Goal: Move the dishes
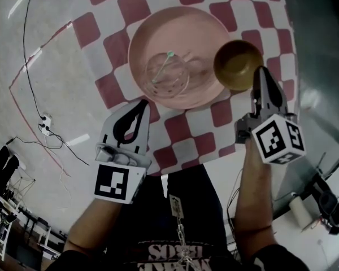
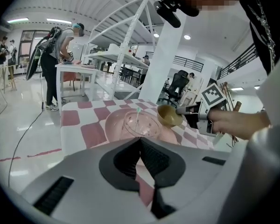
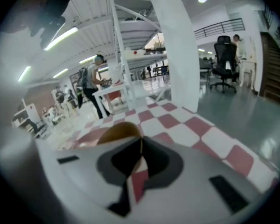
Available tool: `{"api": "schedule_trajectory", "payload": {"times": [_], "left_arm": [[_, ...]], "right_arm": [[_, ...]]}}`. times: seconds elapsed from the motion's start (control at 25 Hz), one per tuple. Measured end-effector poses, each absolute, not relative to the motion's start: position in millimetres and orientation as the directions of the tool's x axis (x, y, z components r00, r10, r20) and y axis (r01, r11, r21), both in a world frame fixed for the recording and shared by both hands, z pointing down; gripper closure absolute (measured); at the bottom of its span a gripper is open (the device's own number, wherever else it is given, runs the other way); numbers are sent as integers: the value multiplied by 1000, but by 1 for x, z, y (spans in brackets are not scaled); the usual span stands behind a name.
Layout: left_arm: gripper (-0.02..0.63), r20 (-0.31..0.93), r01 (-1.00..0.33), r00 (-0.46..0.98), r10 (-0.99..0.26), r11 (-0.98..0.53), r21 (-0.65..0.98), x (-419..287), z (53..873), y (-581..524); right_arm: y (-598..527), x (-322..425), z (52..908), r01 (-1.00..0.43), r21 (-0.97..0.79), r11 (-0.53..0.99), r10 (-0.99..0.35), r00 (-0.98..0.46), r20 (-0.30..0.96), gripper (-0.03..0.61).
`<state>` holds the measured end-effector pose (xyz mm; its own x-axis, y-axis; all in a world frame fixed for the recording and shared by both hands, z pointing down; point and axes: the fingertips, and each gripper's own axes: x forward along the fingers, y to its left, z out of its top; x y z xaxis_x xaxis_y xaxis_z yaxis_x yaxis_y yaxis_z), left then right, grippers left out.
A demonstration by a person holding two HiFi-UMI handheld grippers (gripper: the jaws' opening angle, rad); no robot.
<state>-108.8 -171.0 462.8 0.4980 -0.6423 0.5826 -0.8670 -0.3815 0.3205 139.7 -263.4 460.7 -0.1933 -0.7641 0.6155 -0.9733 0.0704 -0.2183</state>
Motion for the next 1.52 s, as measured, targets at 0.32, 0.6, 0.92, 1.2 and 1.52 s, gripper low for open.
{"api": "schedule_trajectory", "payload": {"times": [0.32, 0.6, 0.92, 1.2, 1.52], "left_arm": [[583, 594, -866, 500, -630, -376, 331, -97, 471, -165], [583, 598, -872, 489, -635, -366, 325, -90, 472, -161], [583, 578, -876, 482, -658, -357, 324, -85, 462, -159], [583, 572, -882, 471, -672, -346, 320, -96, 459, -155], [583, 570, -890, 454, -685, -322, 322, -126, 457, -151]], "right_arm": [[-280, 215, 479, -948, -273, -166, -758, -55, 650, 535], [-275, 214, 480, -958, -262, -120, -771, -76, 632, 414], [-266, 194, 423, -995, -97, 19, -836, -69, 544, 371], [-238, 88, 411, -952, -231, 202, -748, -302, 591, 371], [-226, -7, 451, -893, -328, 308, -586, -450, 674, 367]]}}
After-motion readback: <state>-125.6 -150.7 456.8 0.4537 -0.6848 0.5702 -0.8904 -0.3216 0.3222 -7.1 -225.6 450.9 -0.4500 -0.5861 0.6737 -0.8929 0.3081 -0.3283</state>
